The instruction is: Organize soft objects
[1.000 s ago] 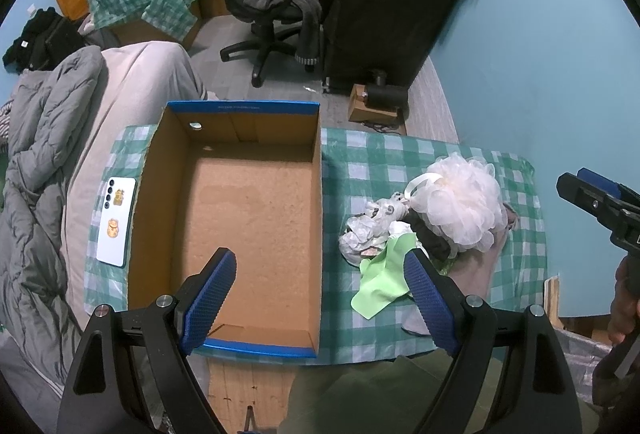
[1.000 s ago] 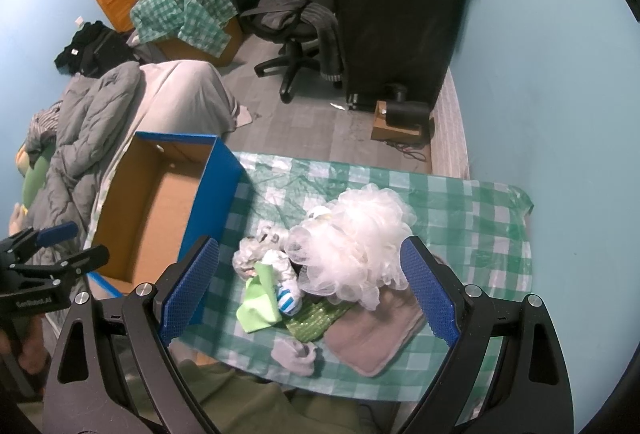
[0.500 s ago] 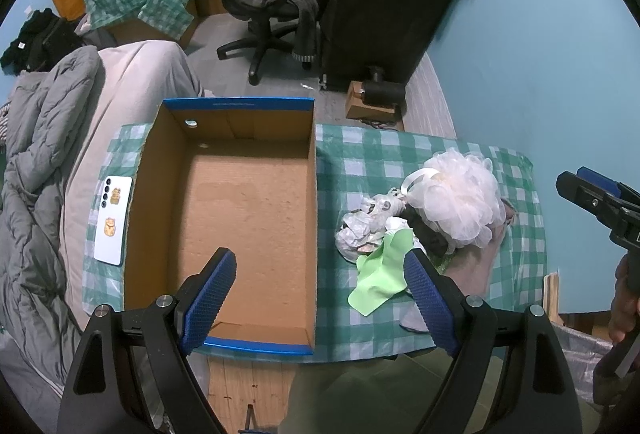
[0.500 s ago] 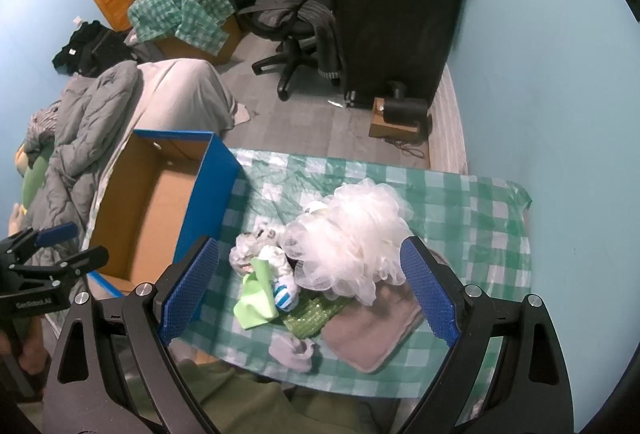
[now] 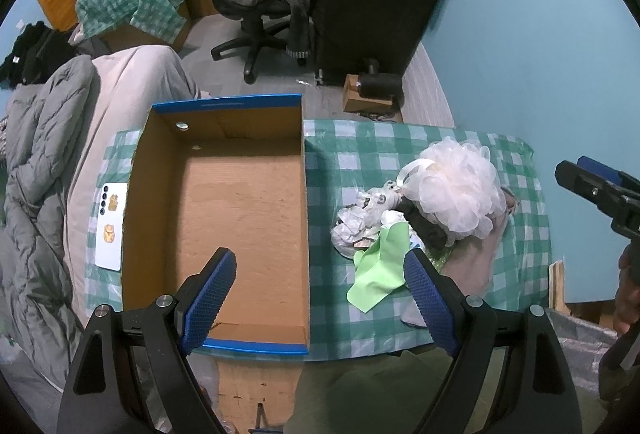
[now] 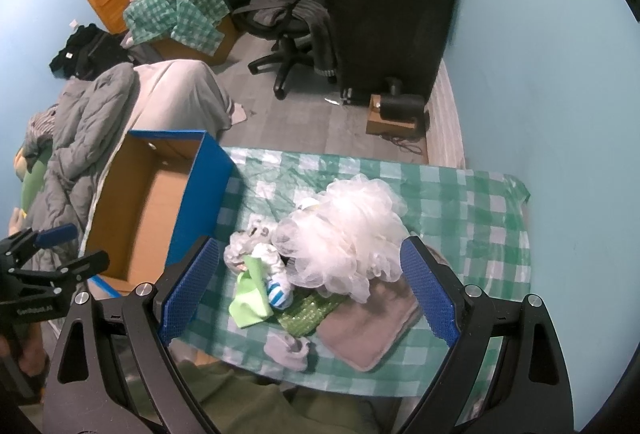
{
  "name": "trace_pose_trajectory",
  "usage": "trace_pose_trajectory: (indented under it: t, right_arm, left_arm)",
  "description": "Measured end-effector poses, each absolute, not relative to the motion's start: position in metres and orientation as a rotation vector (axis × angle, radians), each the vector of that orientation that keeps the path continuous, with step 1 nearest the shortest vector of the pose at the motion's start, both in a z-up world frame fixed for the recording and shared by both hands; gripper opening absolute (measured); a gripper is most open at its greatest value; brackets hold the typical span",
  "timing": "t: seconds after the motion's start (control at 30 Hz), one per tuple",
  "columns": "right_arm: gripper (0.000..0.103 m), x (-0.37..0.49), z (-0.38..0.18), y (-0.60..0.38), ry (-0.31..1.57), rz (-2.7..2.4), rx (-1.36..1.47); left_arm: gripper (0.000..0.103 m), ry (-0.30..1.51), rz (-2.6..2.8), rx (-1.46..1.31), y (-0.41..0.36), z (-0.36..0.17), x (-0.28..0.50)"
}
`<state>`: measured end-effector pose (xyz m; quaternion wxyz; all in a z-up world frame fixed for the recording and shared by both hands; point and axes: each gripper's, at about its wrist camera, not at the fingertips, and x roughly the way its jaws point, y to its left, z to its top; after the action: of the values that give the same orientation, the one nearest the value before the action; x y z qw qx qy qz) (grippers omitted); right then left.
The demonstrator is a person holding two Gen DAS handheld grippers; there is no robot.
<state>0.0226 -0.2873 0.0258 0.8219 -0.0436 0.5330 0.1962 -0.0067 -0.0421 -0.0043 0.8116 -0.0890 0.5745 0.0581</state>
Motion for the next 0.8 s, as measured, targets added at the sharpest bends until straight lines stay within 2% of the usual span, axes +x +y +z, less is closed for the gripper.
trace_pose_trajectory:
  t: [0.8]
  right_arm:
    - [0.091,0.037,-0.007,-0.372,1.206,0.274,-0.01]
  left_arm:
    - [0.087,1.284,-0.05,-0.075,-0.098,-0.025,0.047]
